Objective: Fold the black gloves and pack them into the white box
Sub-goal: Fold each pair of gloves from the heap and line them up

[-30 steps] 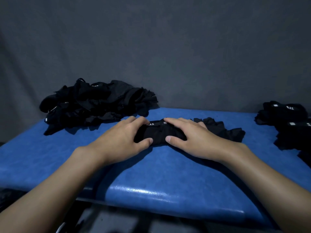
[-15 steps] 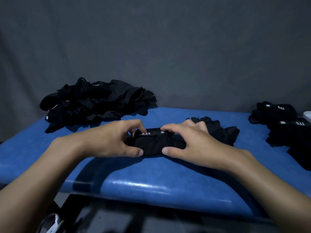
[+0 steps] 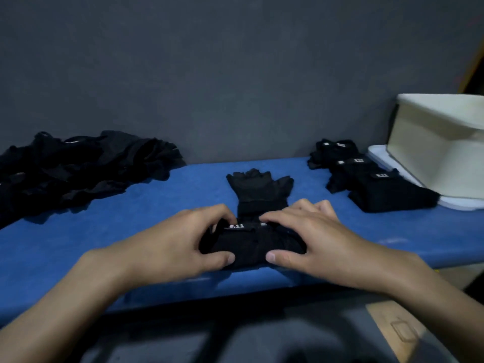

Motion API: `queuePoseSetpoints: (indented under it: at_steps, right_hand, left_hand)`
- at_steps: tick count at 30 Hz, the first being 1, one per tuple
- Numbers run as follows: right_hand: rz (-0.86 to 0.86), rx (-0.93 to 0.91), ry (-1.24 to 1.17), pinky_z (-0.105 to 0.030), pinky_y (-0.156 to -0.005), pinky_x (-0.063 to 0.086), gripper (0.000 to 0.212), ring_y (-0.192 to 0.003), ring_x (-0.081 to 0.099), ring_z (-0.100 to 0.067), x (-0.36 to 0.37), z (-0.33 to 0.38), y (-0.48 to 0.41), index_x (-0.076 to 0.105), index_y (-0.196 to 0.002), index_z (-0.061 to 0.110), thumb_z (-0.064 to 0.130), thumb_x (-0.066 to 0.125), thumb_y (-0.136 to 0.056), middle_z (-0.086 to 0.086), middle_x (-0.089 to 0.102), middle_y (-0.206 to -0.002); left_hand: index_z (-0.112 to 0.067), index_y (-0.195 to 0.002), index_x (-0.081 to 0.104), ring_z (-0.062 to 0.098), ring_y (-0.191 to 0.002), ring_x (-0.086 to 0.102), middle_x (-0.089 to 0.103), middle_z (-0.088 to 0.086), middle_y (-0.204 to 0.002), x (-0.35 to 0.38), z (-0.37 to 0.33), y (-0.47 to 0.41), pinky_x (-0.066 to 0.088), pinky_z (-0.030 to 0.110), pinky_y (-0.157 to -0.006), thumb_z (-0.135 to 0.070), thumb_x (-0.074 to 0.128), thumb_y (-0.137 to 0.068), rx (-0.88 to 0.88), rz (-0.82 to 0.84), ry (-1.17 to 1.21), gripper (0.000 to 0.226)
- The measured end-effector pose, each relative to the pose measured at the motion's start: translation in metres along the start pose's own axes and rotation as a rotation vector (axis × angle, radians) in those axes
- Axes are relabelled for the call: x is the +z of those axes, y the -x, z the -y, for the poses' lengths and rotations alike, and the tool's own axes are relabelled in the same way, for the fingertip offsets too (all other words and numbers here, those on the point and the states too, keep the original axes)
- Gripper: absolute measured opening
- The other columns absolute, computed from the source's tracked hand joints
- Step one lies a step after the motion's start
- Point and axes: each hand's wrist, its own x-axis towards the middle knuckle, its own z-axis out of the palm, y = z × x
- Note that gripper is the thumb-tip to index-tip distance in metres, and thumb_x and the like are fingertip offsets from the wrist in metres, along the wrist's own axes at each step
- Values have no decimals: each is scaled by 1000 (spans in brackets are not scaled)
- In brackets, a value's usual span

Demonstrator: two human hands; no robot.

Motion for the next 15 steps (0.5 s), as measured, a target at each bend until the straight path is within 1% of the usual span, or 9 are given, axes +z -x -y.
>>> queuePoseSetpoints:
  at_steps: [3,5,6,8,10,11,13,14,15]
  right_hand:
    - [2,81,4,-30,-100,23,67,-114,35,5,-12,-28,35,39,-137,47,76,39,-77,31,51,-111]
    - [-9,146,5,-31,-101,24,73,-115,35,6,-17,-47,57,39,-139,48,78,35,-72,34,51,-115]
    - [-22,174,-1,-32,-102,24,73,-116,35,6,-20,-56,66,40,-139,48,77,36,-72,34,51,-118]
    - [-60,219,-20,-29,-102,23,65,-117,33,7,-27,-72,83,39,-137,50,73,49,-77,34,49,-121]
    - [-81,264,-44,-25,-102,22,58,-118,25,14,-35,-87,99,33,-132,56,60,63,-82,36,44,-119]
    - [-91,282,-49,-24,-101,22,58,-117,20,20,-39,-93,107,31,-128,58,56,66,-82,37,41,-116]
    - [-112,334,-59,-21,-96,22,59,-106,14,33,-46,-105,120,27,-124,59,49,69,-82,38,38,-108]
    - [-117,365,-73,-20,-93,21,59,-100,14,36,-49,-110,125,28,-123,59,46,69,-83,37,36,-104]
    - [-122,390,-80,-18,-90,20,58,-96,18,34,-53,-116,130,28,-123,58,44,69,-84,36,35,-101]
  left_hand:
    - [-41,-117,51,1,-92,57,59,-16,-99,30,-22,-21,45,16,-79,-44,70,-85,110,-50,7,37]
    - [-42,-121,50,0,-99,55,56,-18,-103,47,-38,-38,44,19,-85,-47,67,-86,163,-81,2,39]
    - [-42,-122,49,0,-100,53,54,-18,-104,55,-48,-46,44,20,-87,-47,65,-86,183,-97,5,39]
    - [-41,-123,49,0,-100,52,52,-17,-104,69,-67,-64,44,23,-89,-47,64,-87,215,-113,12,38]
    - [-40,-123,48,2,-100,53,53,-15,-105,82,-85,-82,46,27,-89,-49,62,-88,233,-116,2,39]
    - [-41,-124,48,3,-100,54,54,-15,-107,87,-94,-90,47,29,-89,-50,61,-88,235,-116,-5,39]
    - [-40,-125,48,6,-100,55,54,-14,-108,96,-110,-106,48,31,-88,-50,61,-88,244,-122,-12,40]
    - [-39,-125,48,6,-100,54,54,-14,-109,101,-117,-114,48,31,-88,-50,61,-89,250,-126,-13,40]
    - [-38,-126,48,7,-100,54,54,-13,-109,106,-124,-121,47,30,-88,-49,61,-89,257,-129,-13,40]
